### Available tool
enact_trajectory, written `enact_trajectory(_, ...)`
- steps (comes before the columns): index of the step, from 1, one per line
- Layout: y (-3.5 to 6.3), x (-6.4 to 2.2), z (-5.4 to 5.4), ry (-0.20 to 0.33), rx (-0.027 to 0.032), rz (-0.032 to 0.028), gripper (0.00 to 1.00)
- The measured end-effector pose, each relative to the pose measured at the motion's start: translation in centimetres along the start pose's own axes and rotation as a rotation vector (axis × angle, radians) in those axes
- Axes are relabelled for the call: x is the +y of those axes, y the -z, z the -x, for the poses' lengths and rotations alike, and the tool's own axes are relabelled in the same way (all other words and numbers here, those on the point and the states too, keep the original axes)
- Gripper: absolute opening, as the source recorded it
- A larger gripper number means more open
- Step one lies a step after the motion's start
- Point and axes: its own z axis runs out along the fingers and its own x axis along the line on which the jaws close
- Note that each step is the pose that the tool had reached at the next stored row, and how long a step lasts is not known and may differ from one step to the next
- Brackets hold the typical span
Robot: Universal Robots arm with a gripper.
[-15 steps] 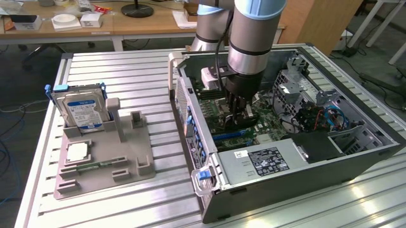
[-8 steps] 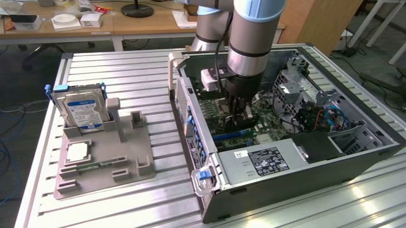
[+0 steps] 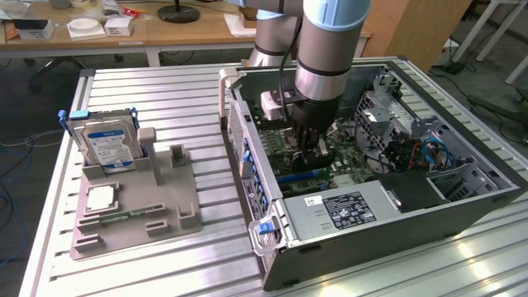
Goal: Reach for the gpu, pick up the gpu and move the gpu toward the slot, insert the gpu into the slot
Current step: 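Insert the gpu into the slot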
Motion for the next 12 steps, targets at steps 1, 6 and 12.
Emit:
enact_trajectory(1, -0.05, 0.01, 0.01, 0.000, 0.0000, 0.0000, 0.27)
enact_trajectory(6, -0.35, 0.10, 0.01, 0.000, 0.0004, 0.0000, 0.27)
enact_trajectory(12, -0.66, 0.18, 0.03, 0.000, 0.0005, 0.0000, 0.27)
